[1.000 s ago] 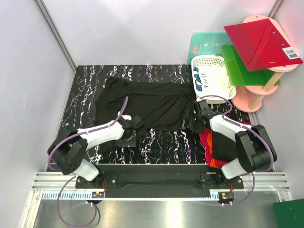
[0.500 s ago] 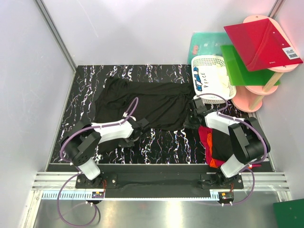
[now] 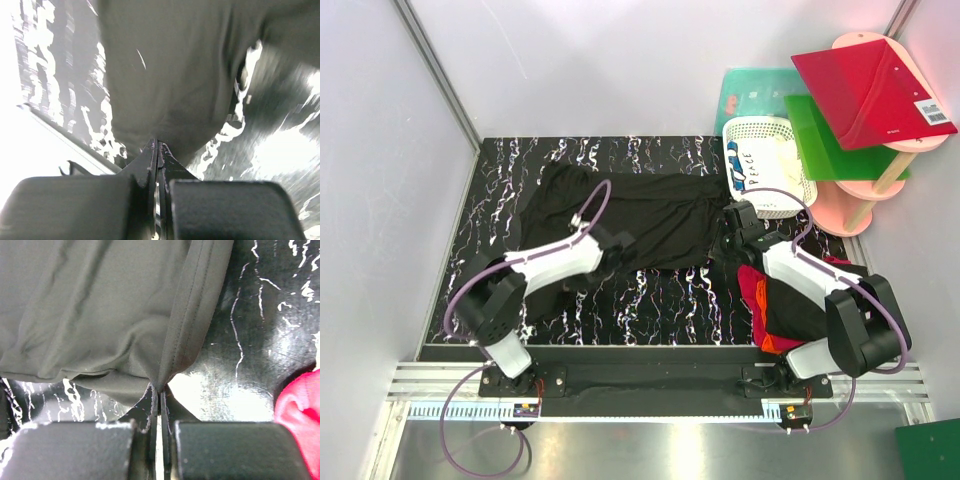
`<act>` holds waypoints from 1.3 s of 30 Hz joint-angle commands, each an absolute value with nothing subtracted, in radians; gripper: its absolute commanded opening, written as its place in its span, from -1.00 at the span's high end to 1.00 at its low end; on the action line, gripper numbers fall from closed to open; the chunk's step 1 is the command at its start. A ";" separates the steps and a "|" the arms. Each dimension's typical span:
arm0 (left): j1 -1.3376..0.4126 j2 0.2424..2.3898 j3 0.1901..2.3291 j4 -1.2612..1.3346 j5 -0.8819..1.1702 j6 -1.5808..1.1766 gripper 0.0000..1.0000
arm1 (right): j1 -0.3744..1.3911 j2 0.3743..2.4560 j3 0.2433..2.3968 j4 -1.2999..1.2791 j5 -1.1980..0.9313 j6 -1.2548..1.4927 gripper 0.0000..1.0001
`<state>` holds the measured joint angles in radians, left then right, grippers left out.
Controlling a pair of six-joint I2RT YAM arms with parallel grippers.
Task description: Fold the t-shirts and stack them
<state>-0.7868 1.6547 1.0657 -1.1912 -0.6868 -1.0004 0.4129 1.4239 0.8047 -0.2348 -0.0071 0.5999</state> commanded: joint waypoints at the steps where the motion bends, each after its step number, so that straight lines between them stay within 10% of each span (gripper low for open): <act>1: -0.746 1.735 1.242 -1.333 -0.880 -1.009 1.00 | 0.420 1.411 0.821 -0.241 0.049 0.580 1.00; 14: -0.638 2.084 1.864 -1.547 -1.104 -0.911 1.00 | 0.420 1.489 0.871 -0.202 0.092 0.555 1.00; 39: -0.451 2.111 2.037 -1.359 -1.193 -0.646 1.00 | 0.417 1.581 1.008 -0.124 0.264 0.522 1.00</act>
<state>-0.4683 2.1170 1.9594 -1.3525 -1.1278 -0.7547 0.4137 1.5421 0.9428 -0.1638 0.1844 0.5385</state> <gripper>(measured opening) 0.005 0.017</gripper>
